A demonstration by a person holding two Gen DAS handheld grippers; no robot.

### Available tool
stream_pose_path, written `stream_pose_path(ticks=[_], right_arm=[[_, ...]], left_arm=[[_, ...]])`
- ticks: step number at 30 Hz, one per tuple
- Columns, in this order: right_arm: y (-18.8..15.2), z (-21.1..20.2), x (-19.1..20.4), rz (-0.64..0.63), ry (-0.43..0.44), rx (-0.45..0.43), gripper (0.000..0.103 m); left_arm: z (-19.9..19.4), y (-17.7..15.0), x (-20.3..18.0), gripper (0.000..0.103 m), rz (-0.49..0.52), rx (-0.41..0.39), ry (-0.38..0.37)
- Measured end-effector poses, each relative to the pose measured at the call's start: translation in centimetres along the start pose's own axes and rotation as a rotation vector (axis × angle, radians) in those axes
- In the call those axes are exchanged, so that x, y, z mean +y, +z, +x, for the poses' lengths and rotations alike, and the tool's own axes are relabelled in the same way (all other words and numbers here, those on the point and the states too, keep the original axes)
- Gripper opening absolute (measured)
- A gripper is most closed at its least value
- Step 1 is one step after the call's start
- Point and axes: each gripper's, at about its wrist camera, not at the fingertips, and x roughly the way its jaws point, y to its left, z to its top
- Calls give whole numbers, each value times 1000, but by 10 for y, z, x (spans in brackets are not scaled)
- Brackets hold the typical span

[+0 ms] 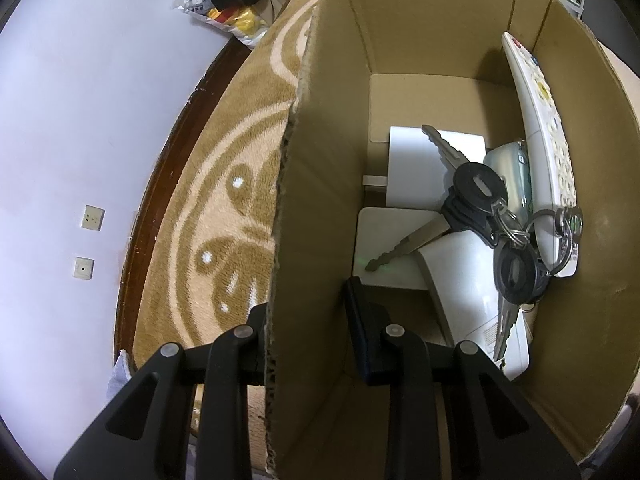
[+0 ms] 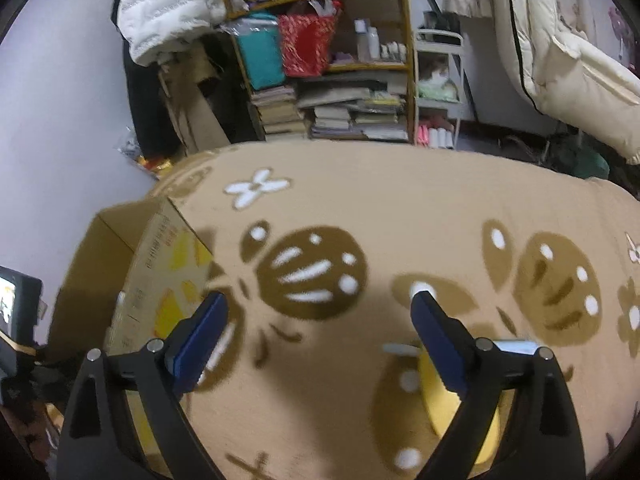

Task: Organize rigid objects
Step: 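Move the right gripper back over the yellow oval card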

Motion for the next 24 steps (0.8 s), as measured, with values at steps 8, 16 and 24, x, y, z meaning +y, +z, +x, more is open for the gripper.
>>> stream_pose_path(ticks=[8, 16, 24], right_arm=[[-12, 7, -38, 54, -51, 62, 97], [-31, 30, -76, 143, -123, 174, 97], [-50, 42, -87, 181, -135, 252, 97]], left_arm=[[1, 1, 3, 28, -3, 4, -7], [4, 1, 7, 28, -7, 7, -16], [5, 1, 11, 28, -11, 10, -24]])
